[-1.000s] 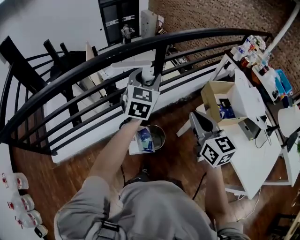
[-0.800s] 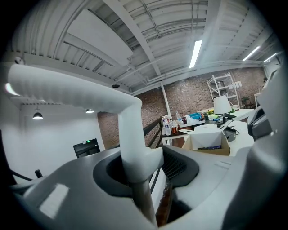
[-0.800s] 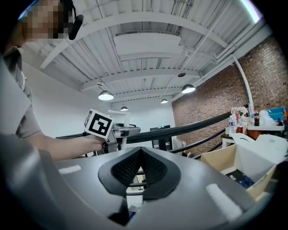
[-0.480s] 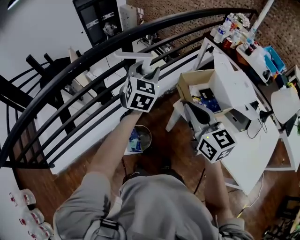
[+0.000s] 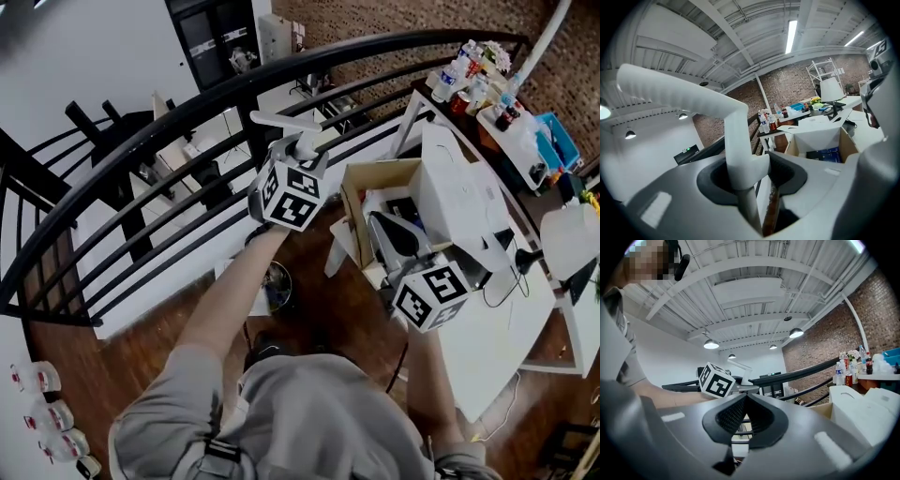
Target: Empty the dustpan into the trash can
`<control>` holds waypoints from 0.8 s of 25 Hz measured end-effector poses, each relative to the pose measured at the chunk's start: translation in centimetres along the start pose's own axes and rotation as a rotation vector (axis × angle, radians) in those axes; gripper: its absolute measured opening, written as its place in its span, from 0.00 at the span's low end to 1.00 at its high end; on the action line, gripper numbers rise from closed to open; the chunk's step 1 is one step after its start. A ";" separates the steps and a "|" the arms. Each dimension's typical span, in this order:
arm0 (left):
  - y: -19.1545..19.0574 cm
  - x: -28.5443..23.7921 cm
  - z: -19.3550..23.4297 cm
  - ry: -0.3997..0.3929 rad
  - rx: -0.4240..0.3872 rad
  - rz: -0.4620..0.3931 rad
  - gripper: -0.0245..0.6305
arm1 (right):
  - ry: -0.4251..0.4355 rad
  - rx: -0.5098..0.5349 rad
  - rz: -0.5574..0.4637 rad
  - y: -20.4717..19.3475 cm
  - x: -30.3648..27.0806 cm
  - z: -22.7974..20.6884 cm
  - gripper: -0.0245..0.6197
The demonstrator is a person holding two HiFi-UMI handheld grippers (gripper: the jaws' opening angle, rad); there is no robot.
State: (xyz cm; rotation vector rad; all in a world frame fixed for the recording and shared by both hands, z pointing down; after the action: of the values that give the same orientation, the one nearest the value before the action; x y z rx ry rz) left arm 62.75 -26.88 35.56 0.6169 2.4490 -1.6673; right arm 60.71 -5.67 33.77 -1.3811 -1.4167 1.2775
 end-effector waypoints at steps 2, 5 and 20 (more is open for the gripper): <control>0.0 0.0 -0.1 0.003 0.000 0.004 0.31 | 0.011 -0.001 0.002 0.0 0.0 -0.3 0.04; 0.1 0.1 0.0 0.009 0.000 0.002 0.31 | 0.029 -0.002 0.001 0.1 -0.1 -0.8 0.04; -2.8 11.5 5.2 0.105 0.060 -0.048 0.32 | 0.219 -0.023 0.012 -0.4 -3.9 4.2 0.04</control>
State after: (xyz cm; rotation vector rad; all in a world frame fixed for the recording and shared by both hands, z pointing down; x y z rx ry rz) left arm 50.47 -29.50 32.32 0.6751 2.5132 -1.7758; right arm 57.05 -10.04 33.80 -1.4972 -1.2784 1.0838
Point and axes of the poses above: the fingertips, and each gripper's own axes: x backward along the fingers, z to its left, y out of its top, the point moved 5 cm from there along x, backward along the fingers, and after that the axes turned 2 degrees about -x, right-handed, at the moved point
